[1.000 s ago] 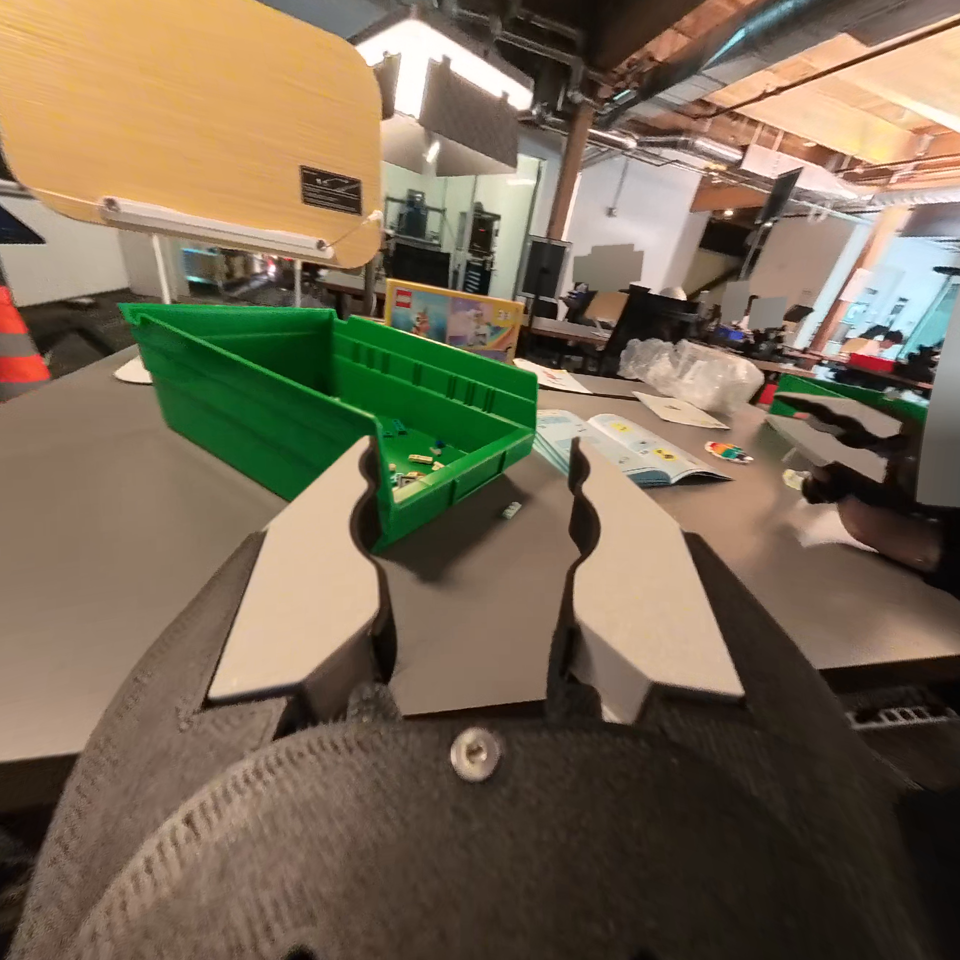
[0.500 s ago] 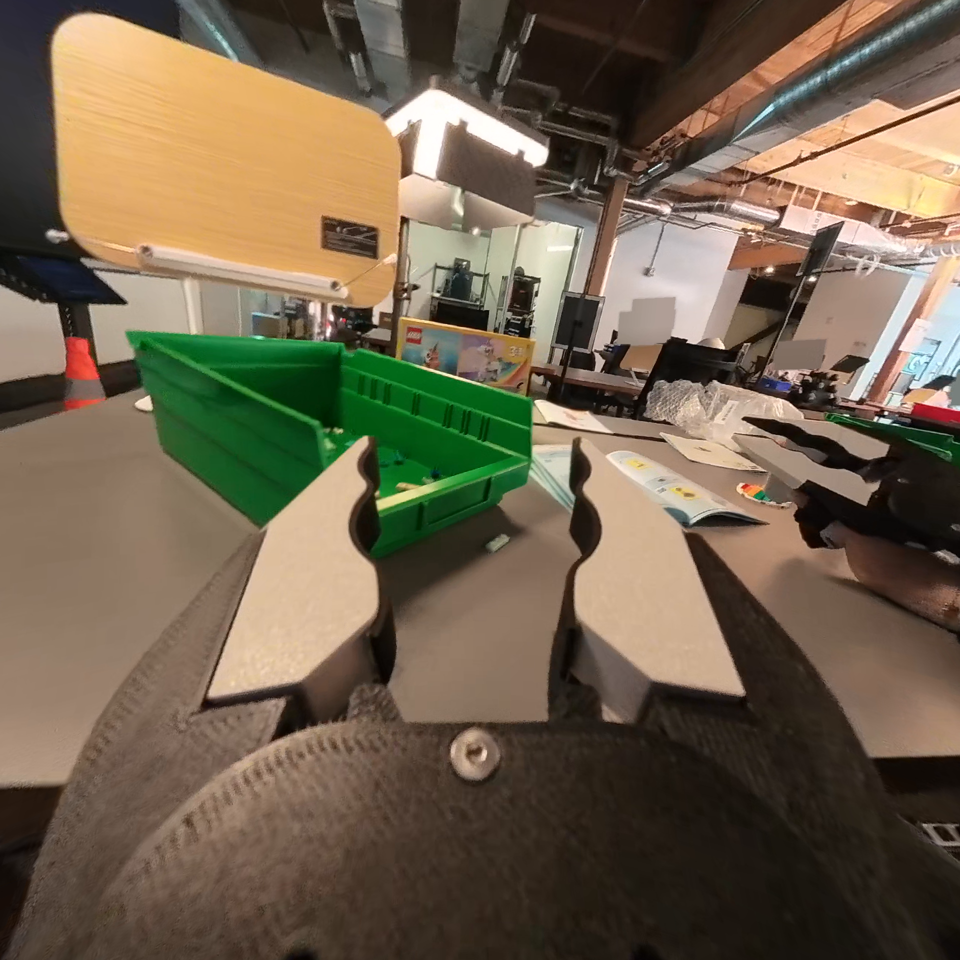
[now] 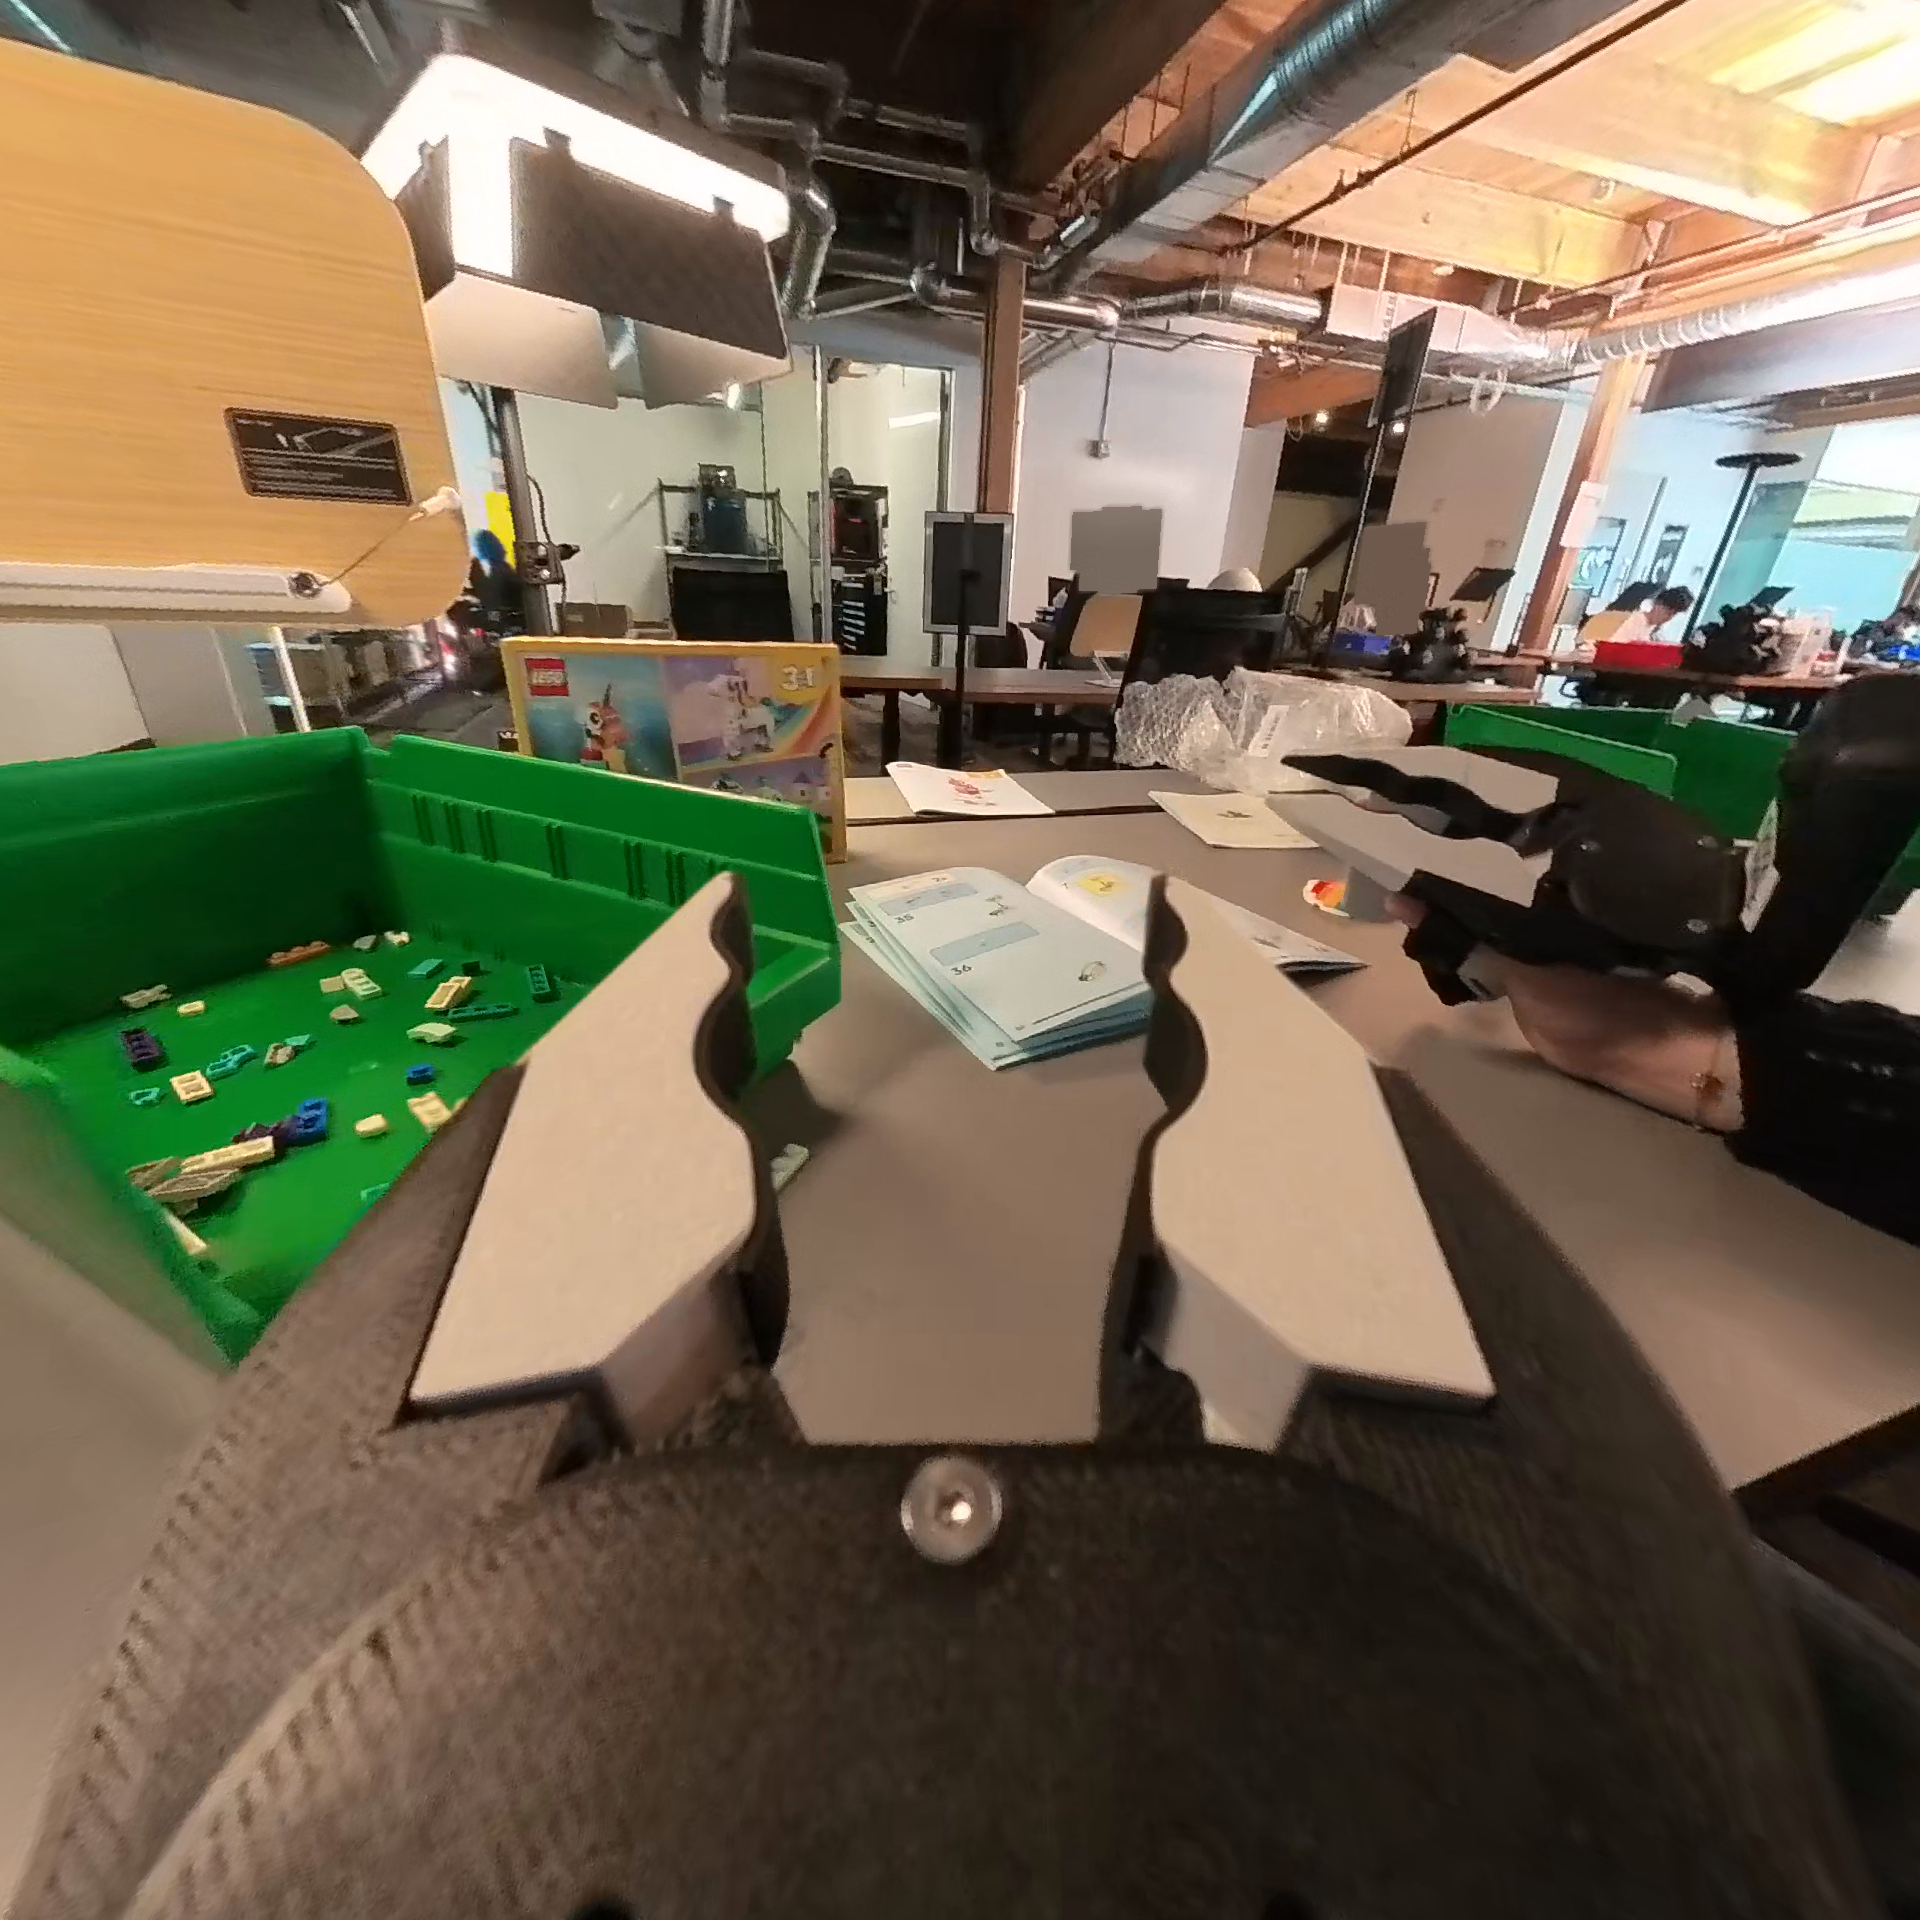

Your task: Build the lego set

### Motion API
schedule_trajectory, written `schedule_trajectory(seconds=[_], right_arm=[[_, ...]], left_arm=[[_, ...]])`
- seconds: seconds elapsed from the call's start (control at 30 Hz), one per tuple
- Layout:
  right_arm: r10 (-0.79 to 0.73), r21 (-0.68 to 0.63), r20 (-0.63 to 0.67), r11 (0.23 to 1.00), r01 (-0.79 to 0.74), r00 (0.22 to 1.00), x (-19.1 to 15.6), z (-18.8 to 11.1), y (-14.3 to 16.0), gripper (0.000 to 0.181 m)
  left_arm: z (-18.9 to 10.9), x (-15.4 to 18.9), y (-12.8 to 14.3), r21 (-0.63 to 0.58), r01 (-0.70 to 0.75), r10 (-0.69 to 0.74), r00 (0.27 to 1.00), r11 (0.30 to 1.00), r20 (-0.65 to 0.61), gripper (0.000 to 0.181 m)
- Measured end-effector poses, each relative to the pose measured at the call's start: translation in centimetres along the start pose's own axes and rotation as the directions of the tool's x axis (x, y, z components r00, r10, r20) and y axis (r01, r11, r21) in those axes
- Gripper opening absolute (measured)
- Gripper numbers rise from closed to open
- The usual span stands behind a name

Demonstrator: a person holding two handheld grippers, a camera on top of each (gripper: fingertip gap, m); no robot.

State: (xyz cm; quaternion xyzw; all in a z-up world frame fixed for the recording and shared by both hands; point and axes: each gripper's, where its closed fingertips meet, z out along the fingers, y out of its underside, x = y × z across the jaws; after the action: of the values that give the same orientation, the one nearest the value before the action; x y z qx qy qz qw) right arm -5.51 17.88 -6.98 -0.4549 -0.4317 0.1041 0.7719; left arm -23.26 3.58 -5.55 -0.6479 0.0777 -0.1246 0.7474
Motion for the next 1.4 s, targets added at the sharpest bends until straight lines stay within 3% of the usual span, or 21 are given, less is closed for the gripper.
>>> schedule_trajectory(seconds=[0.23, 0.33, 0.43, 0.5, 0.53, 0.63, 0.73, 0.8, 1.07, 1.2, 1.3, 1.4], right_arm=[[0.006, -0.014, -0.02, 1.0, -0.006, 1.0, 0.5, 0.0, 0.3, 0.019], [-0.004, -0.019, -0.023, 1.0, 0.003, 1.0, 0.5, -0.1, 0.4, 0.019], [-0.01, -0.027, -0.023, 1.0, 0.009, 1.0, 0.5, 0.0, 0.6, 0.019], [-0.014, -0.036, -0.03, 0.999, 0.013, 0.999, 0.7, 0.0, 0.7, 0.019], [-0.013, -0.049, -0.045, 0.999, 0.01, 0.999, 0.9, 0.0, 1.0, 0.019], [0.023, -0.1, -0.079, 0.994, -0.03, 0.997, 1.8, 0.1, 2.2, 0.019], [0.013, -0.127, -0.1, 0.992, -0.026, 0.995, 2.1, 0.1, 2.6, 0.018], [-0.013, -0.157, -0.12, 0.988, -0.006, 0.993, 2.3, 0.0, 3.0, 0.018], [-0.029, -0.229, -0.19, 0.973, -0.016, 0.981, 3.8, 0.2, 4.3, 0.019], [-0.097, -0.268, -0.172, 0.962, 0.048, 0.98, 3.6, 0.9, 4.9, 0.018], [-0.141, -0.267, -0.147, 0.959, 0.098, 0.979, 3.1, 1.1, 4.7, 0.018], [-0.149, -0.235, -0.139, 0.965, 0.113, 0.979, 2.8, 1.1, 4.1, 0.018]], left_arm=[[-1.2, 0.4, 1.1, -0.055, 0.013, -0.013, 1.0, 0.998, -0.008, 0.078], [-2.9, -0.8, 1.3, -0.035, -0.02, 0.022, 0.998, 0.999, 0.058, 0.078], [-6.0, -5.2, 1.4, 0.044, -0.21, 0.189, 0.94, 0.977, 0.284, 0.075], [-9.1, -9.6, 3.1, -0.011, -0.32, 0.286, 0.83, 0.947, 0.479, 0.071], [-10.3, -11.0, 4.5, -0.054, -0.318, 0.298, 0.801, 0.947, 0.519, 0.072], [-13.6, -12.6, 8.4, -0.102, -0.224, 0.242, 0.798, 0.969, 0.551, 0.074], [-16.9, -12.2, 10.5, -0.006, -0.086, 0.074, 0.825, 0.996, 0.56, 0.073], [-19.6, -12.5, 12.9, -0.024, 0.002, 0.012, 0.811, 1.0, 0.585, 0.073], [-26.6, -14.1, 14.8, -0.145, 0.015, 0.081, 0.77, 0.989, 0.633, 0.071], [-29.3, -13.8, 14.9, -0.148, 0.025, 0.079, 0.751, 0.989, 0.655, 0.07], [-30.6, -13.3, 15.7, -0.137, 0.095, 0.016, 0.765, 0.986, 0.644, 0.071], [-31.1, -12.1, 18.6, -0.212, 0.229, -0.058, 0.797, 0.95, 0.602, 0.072]])
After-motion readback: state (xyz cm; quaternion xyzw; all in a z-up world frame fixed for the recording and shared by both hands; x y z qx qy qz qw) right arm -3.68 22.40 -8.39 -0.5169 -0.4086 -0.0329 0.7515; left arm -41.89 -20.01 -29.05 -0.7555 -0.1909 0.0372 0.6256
